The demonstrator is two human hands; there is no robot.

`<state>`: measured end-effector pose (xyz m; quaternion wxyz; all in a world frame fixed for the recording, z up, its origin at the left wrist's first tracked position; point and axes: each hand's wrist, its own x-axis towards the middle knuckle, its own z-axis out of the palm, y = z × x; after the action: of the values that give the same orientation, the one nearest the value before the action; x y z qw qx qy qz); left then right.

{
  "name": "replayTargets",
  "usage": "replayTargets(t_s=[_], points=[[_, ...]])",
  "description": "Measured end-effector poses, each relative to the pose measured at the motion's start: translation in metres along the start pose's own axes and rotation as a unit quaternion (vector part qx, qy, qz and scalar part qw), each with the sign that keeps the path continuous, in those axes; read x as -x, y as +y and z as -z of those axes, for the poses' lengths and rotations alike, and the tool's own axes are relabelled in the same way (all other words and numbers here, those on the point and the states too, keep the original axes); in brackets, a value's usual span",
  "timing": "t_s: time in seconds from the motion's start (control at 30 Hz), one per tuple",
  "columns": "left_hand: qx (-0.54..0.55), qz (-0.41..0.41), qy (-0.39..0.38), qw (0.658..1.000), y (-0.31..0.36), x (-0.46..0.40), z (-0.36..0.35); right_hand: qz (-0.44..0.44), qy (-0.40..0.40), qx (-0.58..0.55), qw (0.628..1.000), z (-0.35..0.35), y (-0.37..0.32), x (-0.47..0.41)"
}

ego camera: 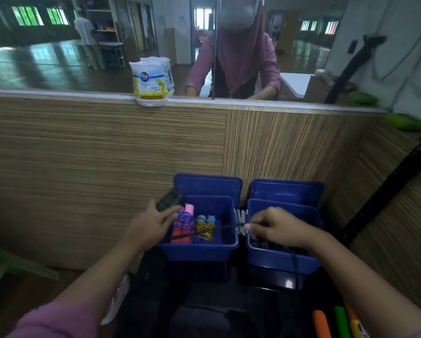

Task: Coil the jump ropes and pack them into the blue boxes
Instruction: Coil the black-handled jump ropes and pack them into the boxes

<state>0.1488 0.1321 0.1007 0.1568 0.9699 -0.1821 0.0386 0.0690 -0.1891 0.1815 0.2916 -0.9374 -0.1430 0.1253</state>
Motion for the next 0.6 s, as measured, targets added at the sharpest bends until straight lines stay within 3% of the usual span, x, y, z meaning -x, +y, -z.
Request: replayTargets(t_s=[0.13,0.33,0.5,0.6], points=[[-0.032,-0.159,-0.095,0.982,0.020,0.012,-0.016,0.053,0.087,0.025,0.994,0.023,-0.002,-0.009],[0.006,-0.292,-0.157,0.943,0.066,0.033,-0.011,0.032,0.111,-0.020,0.993,0.028,0.015,-0.031],[0.050,-0.380,-0.033,0.923,0.085,0.035,-0.007,-0.015,0.080,-0.037,0.996,0.000,0.047,-0.043],[0.155,-0.317,0.049,0.934,0.085,0.025,0.001,-0.059,0.056,-0.092,0.992,-0.031,0.053,-0.040]])
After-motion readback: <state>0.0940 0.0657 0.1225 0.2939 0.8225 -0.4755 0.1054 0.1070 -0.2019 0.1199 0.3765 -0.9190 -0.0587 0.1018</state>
